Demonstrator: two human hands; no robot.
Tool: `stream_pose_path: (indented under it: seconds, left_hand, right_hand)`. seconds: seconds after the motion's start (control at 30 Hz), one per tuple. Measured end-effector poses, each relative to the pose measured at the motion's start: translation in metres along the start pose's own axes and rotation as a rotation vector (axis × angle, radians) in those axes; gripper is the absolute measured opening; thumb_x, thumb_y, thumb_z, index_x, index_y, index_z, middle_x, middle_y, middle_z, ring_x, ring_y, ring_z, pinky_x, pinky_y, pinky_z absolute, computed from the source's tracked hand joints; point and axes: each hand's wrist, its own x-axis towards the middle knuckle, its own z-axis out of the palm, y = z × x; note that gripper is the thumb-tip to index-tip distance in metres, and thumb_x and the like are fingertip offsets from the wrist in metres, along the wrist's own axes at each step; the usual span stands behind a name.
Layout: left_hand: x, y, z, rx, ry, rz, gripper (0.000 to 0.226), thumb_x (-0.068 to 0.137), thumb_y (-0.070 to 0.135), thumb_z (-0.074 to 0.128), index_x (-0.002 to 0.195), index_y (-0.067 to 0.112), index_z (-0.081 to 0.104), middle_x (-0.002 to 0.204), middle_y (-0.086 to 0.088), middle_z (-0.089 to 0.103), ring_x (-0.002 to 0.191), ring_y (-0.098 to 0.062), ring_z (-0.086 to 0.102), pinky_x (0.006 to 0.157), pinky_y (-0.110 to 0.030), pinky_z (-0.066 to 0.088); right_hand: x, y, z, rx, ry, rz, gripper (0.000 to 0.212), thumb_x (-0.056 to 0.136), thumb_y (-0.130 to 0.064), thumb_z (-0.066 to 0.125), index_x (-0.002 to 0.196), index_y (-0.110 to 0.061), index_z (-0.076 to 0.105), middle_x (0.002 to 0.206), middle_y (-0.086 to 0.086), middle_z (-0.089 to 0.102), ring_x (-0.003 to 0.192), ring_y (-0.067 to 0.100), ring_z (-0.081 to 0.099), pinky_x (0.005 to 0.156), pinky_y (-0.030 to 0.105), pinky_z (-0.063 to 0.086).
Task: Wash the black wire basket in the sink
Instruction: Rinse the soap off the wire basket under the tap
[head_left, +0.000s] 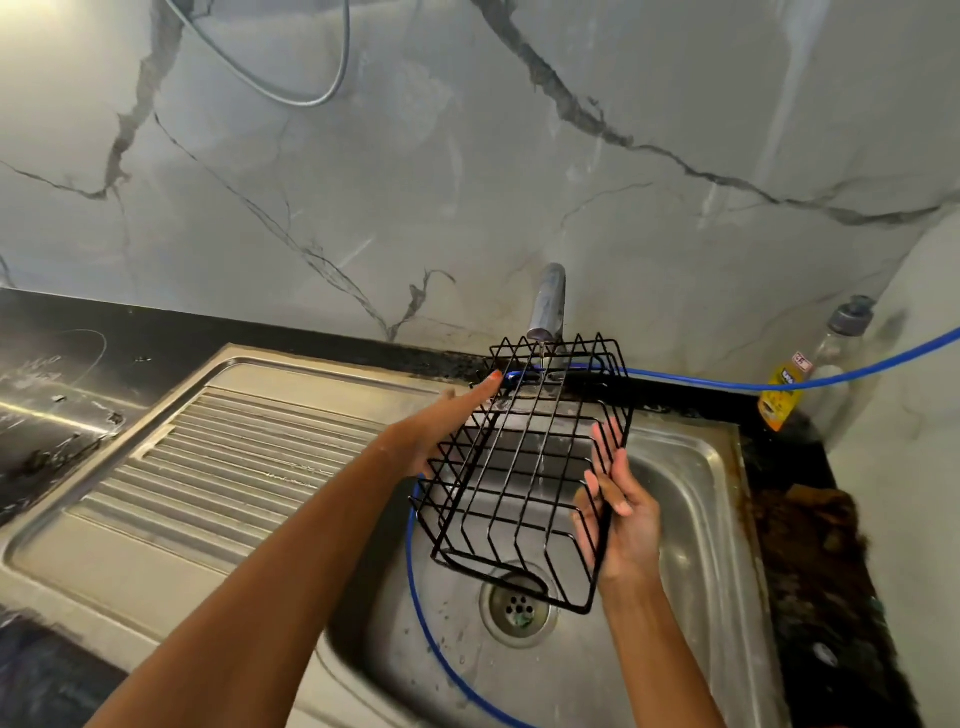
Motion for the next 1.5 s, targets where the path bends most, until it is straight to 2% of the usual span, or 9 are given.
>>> stream_pose_path:
  seconds: [0.07, 0.2, 0.37, 0.5, 0.67, 0.83, 0.97, 1.23, 1.5]
  left_hand:
    - [-0.005, -0.011, -0.005, -0.172, -0.099, -0.045, 0.107, 0.057, 0.091, 0.056, 0.147, 0.037, 0.035, 0.148, -0.018, 0.043, 0.126, -0.044, 0.051, 0.085, -0.06, 0.053]
    - [-0.009, -0.025, -0.002, -0.273, -0.075, -0.024, 0.114, 0.046, 0.082, 0.072, 0.141, 0.025, 0.047, 0.142, -0.02, 0.049, 0.124, -0.041, 0.053, 0.071, -0.045, 0.059]
    - [-0.018, -0.027, 0.003, -0.324, -0.074, -0.081, 0.071, 0.067, 0.073, 0.068, 0.109, 0.017, 0.064, 0.105, -0.01, 0.067, 0.082, -0.025, 0.068, 0.061, -0.037, 0.057]
    - [-0.022, -0.022, 0.008, -0.314, 0.007, -0.08, 0.066, 0.078, 0.067, 0.061, 0.122, 0.019, 0.054, 0.105, -0.009, 0.063, 0.089, -0.023, 0.065, 0.059, -0.032, 0.054]
    - [-0.022, -0.016, 0.01, -0.267, 0.045, -0.083, 0.079, 0.075, 0.072, 0.061, 0.131, 0.018, 0.047, 0.099, -0.005, 0.055, 0.085, -0.019, 0.055, 0.075, -0.036, 0.049]
    - [-0.028, -0.006, 0.015, -0.223, 0.131, 0.005, 0.085, 0.084, 0.065, 0.057, 0.147, 0.013, 0.034, 0.155, -0.016, 0.035, 0.14, -0.031, 0.038, 0.109, -0.041, 0.036]
    - [-0.026, 0.004, 0.018, -0.014, 0.21, 0.148, 0.078, 0.092, 0.051, 0.056, 0.152, 0.011, 0.027, 0.143, -0.011, 0.046, 0.128, -0.028, 0.045, 0.103, -0.037, 0.037]
    - [-0.027, 0.023, 0.042, 0.248, 0.157, 0.263, 0.083, 0.096, 0.051, 0.048, 0.157, 0.019, 0.003, 0.165, -0.008, 0.0, 0.151, -0.028, -0.006, 0.122, -0.046, 0.006]
    - [-0.019, 0.049, 0.044, 0.16, 0.026, 0.316, 0.064, 0.1, 0.055, 0.033, 0.155, 0.023, 0.024, 0.156, -0.003, 0.034, 0.143, -0.022, 0.03, 0.109, -0.034, 0.025]
  right_hand:
    - [0.004, -0.003, -0.007, 0.117, -0.17, 0.093, 0.032, 0.092, -0.012, 0.051, 0.12, -0.008, 0.065, 0.12, 0.01, 0.067, 0.036, 0.003, 0.049, 0.061, 0.026, 0.059]
    - [0.009, -0.012, -0.007, -0.077, -0.013, 0.102, 0.031, 0.089, -0.016, 0.05, 0.113, -0.012, 0.068, 0.092, 0.0, 0.075, 0.03, 0.0, 0.046, 0.037, 0.016, 0.049]
    - [0.017, -0.018, -0.001, -0.4, 0.169, 0.206, 0.042, 0.091, -0.023, 0.053, 0.131, -0.01, 0.052, 0.091, 0.003, 0.074, 0.049, 0.007, 0.061, 0.042, 0.018, 0.05]
    - [0.016, -0.025, 0.008, -0.735, 0.382, 0.234, 0.033, 0.093, -0.04, 0.05, 0.112, -0.015, 0.059, 0.105, 0.009, 0.065, 0.083, 0.021, 0.065, 0.069, 0.037, 0.056]
    - [0.003, -0.029, 0.032, -1.173, 0.264, 0.262, 0.085, 0.075, -0.068, 0.056, 0.147, -0.038, 0.022, 0.155, -0.002, 0.025, 0.138, 0.024, 0.029, 0.105, 0.045, 0.031]
    - [0.0, -0.011, 0.037, -1.208, 0.343, 0.211, 0.088, 0.069, -0.048, 0.076, 0.142, -0.047, 0.027, 0.144, -0.001, 0.038, 0.121, 0.025, 0.046, 0.096, 0.052, 0.047]
    - [-0.002, -0.008, 0.021, -1.015, 0.344, 0.283, 0.085, 0.064, -0.053, 0.076, 0.137, -0.045, 0.034, 0.137, 0.001, 0.045, 0.108, 0.035, 0.059, 0.077, 0.055, 0.055]
    - [-0.011, -0.007, 0.0, -0.941, 0.402, 0.204, 0.091, 0.05, -0.069, 0.081, 0.13, -0.048, 0.041, 0.141, 0.003, 0.044, 0.118, 0.037, 0.054, 0.082, 0.065, 0.049]
    - [-0.026, -0.015, 0.011, -0.86, 0.41, 0.065, 0.073, 0.062, -0.055, 0.075, 0.128, -0.041, 0.046, 0.124, -0.006, 0.055, 0.103, 0.033, 0.064, 0.083, 0.058, 0.053]
